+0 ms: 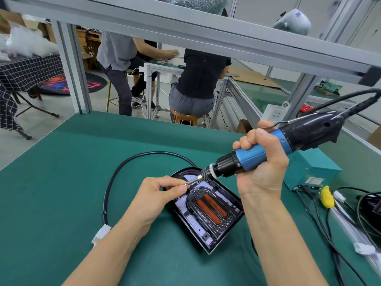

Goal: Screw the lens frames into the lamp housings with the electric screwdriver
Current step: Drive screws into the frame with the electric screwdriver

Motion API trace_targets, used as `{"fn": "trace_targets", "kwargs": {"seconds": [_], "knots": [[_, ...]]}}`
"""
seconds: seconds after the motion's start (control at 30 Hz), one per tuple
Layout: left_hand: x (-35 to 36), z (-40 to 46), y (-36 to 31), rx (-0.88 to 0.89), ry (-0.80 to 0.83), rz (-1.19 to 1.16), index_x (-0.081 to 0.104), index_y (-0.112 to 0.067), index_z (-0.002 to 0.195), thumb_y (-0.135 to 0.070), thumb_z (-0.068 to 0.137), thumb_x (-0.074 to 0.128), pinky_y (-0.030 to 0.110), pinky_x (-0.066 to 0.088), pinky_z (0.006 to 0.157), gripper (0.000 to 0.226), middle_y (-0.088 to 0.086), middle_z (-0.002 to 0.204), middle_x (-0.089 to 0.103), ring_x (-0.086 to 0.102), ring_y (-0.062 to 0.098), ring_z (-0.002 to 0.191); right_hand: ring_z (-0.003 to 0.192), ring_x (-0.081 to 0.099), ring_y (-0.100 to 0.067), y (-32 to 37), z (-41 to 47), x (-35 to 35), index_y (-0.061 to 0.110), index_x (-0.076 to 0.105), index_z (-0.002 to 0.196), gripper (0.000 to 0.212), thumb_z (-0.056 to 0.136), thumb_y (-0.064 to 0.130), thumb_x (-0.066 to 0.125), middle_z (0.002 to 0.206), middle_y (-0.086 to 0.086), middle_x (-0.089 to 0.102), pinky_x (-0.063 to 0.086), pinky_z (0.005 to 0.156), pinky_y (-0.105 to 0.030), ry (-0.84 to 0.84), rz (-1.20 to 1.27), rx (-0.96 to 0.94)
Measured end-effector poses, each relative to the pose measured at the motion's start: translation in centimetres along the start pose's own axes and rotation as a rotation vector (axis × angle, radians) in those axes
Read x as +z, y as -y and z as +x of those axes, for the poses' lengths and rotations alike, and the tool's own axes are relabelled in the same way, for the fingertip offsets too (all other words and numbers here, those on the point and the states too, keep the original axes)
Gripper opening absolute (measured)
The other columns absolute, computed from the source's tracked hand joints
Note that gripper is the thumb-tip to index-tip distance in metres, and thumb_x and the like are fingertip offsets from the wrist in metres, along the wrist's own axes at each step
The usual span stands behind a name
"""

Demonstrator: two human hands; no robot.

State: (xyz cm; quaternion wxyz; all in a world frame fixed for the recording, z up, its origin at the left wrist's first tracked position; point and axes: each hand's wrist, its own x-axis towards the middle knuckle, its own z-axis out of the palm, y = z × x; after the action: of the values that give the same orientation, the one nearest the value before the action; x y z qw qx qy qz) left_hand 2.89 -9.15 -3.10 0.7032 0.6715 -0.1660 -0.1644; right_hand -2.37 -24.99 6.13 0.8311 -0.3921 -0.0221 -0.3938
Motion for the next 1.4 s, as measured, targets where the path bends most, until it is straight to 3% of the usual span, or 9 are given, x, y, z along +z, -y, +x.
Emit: {"fn": "trace_targets", "kwargs": {"seconds": [0.13,0.43,0.57,0.63,0.7,0.8,0.9,1.0,1.4], "knots": [[0.0,-0.1,0.0,0.071,0.01,0.042,0.078,-0.018,0.076,-0.01,0.079,0.072,0.01,0.04,0.077,0.01,0.0,0.08,0.069,0.052,0.015,0.085,0.047,0.046,-0.01,0.1,0.1,0.0,0.013,0.052,0.087,0.019,0.071,0.004,0.054,0.054,0.004,0.047,0.045,0.056,-0.024,0.011,0.003,0.006],[0.1,0.1,0.1,0.146,-0.023,0.217,0.076,-0.036,0.077,-0.013,0.082,0.071,0.049,0.028,0.106,0.024,-0.011,0.084,0.07,0.052,0.005,0.097,0.047,0.046,-0.01,-0.2,0.1,0.0,0.013,0.053,0.087,0.02,0.07,0.004,0.055,0.053,0.003,0.046,0.045,0.056,-0.024,0.013,-0.011,0.002],[-0.5,0.0,-0.3,0.162,-0.049,0.315,0.072,-0.045,0.089,-0.032,0.066,0.08,0.045,0.026,0.108,0.027,-0.023,0.093,0.066,0.048,0.002,0.106,0.047,0.047,-0.011,-0.5,0.2,-0.1,0.013,0.052,0.087,0.019,0.07,0.004,0.055,0.053,0.003,0.047,0.045,0.055,-0.025,0.019,-0.018,0.008],[-1.4,0.2,0.0,0.117,-0.142,0.311,0.067,-0.045,0.098,-0.034,0.061,0.078,0.033,0.031,0.099,0.04,-0.024,0.103,0.062,0.048,0.003,0.106,0.047,0.047,-0.011,-0.7,0.2,-0.2,0.013,0.052,0.087,0.019,0.071,0.003,0.055,0.053,0.002,0.047,0.045,0.056,-0.026,0.038,-0.049,0.007],[-2.2,0.9,0.3,0.032,-0.276,0.31,0.066,-0.032,0.103,-0.024,0.072,0.078,0.027,0.035,0.084,0.033,-0.01,0.107,0.063,0.052,0.012,0.095,0.047,0.047,-0.013,-1.1,0.0,-0.3,0.012,0.054,0.086,0.018,0.072,0.002,0.055,0.054,0.001,0.047,0.045,0.056,-0.026,0.059,-0.091,0.001],[-2.2,2.2,0.7,-0.144,-0.27,0.608,0.063,-0.02,0.105,-0.036,0.086,0.065,0.029,0.044,0.081,0.025,0.0,0.1,0.065,0.056,0.018,0.085,0.046,0.048,-0.015,-2.0,-0.3,-0.3,0.014,0.057,0.083,0.018,0.071,0.001,0.057,0.063,-0.004,0.046,0.043,0.054,-0.027,0.077,-0.142,0.004],[-1.3,3.2,0.5,-0.205,-0.202,0.883,0.059,-0.021,0.077,-0.054,0.08,0.062,0.028,0.046,0.069,0.032,-0.005,0.08,0.064,0.058,0.021,0.081,0.045,0.049,-0.014,-2.7,-0.5,-0.4,0.015,0.058,0.083,0.019,0.072,-0.001,0.057,0.056,-0.001,0.049,0.041,0.055,-0.027,0.111,-0.19,0.001],[-0.6,3.9,0.4,-0.229,-0.232,0.991,0.041,-0.016,0.058,-0.048,0.073,0.068,0.022,0.03,0.05,0.044,-0.001,0.06,0.051,0.049,0.025,0.064,0.046,0.049,-0.015,-3.0,-0.5,-0.5,0.018,0.061,0.081,0.021,0.072,0.0,0.058,0.053,0.001,0.049,0.041,0.055,-0.027,0.133,-0.211,0.01],[-0.5,4.2,0.8,-0.252,-0.249,0.954,0.032,-0.016,0.056,-0.04,0.072,0.071,0.024,0.025,0.048,0.049,0.0,0.057,0.042,0.04,0.025,0.059,0.046,0.048,-0.017,-4.2,-0.8,-0.2,0.017,0.059,0.08,0.02,0.07,0.0,0.059,0.051,0.002,0.05,0.042,0.056,-0.029,0.162,-0.297,-0.007]]}}
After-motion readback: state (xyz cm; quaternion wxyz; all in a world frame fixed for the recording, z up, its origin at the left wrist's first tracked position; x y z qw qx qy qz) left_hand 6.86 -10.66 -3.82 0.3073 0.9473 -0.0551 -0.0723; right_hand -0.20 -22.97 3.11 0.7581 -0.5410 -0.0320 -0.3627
